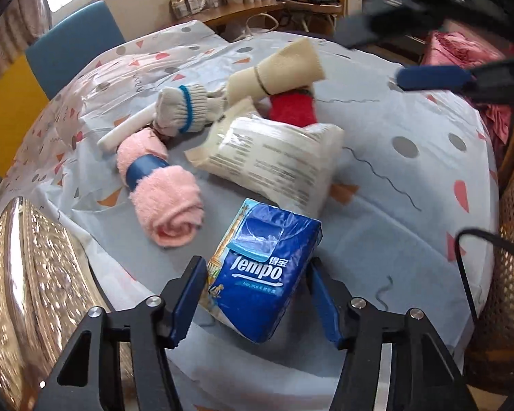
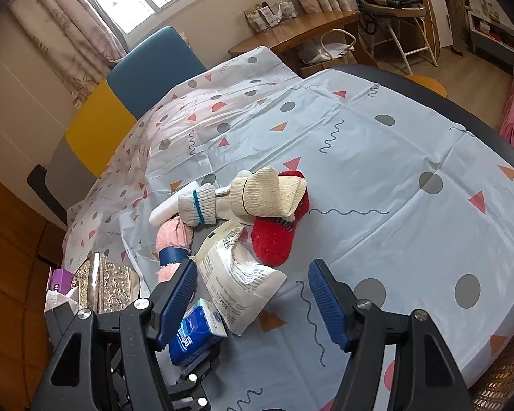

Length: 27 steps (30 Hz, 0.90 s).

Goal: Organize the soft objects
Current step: 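Grasp the blue Tempo tissue pack with left tool while right tool grasps the white wipes packet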

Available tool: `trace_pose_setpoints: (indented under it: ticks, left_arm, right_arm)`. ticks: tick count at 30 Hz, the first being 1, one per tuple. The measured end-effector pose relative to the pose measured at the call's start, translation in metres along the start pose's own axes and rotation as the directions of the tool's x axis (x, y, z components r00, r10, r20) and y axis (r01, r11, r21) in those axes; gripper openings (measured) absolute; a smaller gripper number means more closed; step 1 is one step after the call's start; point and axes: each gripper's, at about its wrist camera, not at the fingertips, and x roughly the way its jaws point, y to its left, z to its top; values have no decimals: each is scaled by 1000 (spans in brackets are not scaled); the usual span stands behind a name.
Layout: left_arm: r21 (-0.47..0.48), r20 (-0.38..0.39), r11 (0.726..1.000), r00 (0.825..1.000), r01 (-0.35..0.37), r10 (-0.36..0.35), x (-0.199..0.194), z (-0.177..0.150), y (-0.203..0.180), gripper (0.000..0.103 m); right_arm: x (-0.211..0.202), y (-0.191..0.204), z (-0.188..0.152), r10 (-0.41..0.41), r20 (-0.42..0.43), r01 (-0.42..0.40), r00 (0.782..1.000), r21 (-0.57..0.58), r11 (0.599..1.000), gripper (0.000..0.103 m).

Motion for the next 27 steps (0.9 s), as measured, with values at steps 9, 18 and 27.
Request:
trace_pose_setpoints:
  ticks: [9,18,27]
  left_arm:
    - [-56,24,998,999,-24,25,-5,-16,8,58]
    - [-105,60,994,998,-27,33,-14,-37,15,58]
    - [-137,86,990,996,-25,37,-22,-46,14,57]
  right_arm:
    - [17,21,-7,-6,-79,-4,997,-130,992,69]
    - [77,83,-6,-99,-242,-36,965,-498,867,68]
    - [106,69,-25,-220,-305,16,927,-553,833,42]
